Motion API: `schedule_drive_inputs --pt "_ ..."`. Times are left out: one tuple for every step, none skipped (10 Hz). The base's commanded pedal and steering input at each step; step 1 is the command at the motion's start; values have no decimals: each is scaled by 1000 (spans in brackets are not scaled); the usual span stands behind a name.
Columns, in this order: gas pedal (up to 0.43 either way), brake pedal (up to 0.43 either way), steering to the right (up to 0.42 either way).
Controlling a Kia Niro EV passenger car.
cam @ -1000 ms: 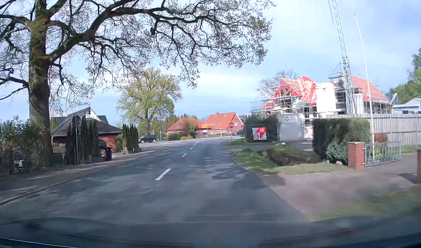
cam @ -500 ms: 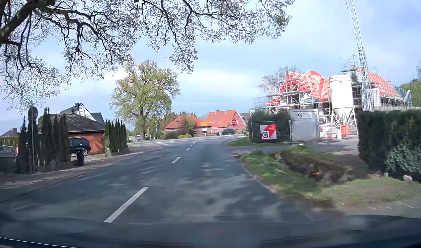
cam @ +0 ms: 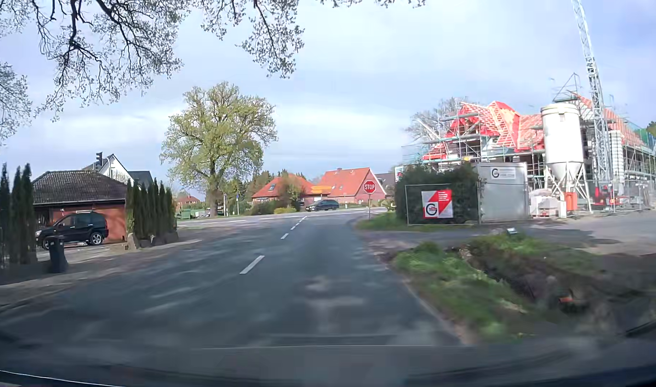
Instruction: Follow the waypoints while adhering to traffic rules and regulations
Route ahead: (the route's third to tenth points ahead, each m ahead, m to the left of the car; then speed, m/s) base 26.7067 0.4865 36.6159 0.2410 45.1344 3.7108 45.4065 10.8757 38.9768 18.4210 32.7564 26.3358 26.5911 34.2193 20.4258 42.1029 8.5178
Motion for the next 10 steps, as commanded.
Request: schedule_drive_inputs --pt "0 134 -6" --pt "0 128 -6" --pt "0 128 -6" --pt "0 128 -6" --pt "0 128 -6" --pt "0 128 -6" --pt "0 128 -6" --pt "0 122 -6" --pt "0 122 -6" --pt "0 122 -4"
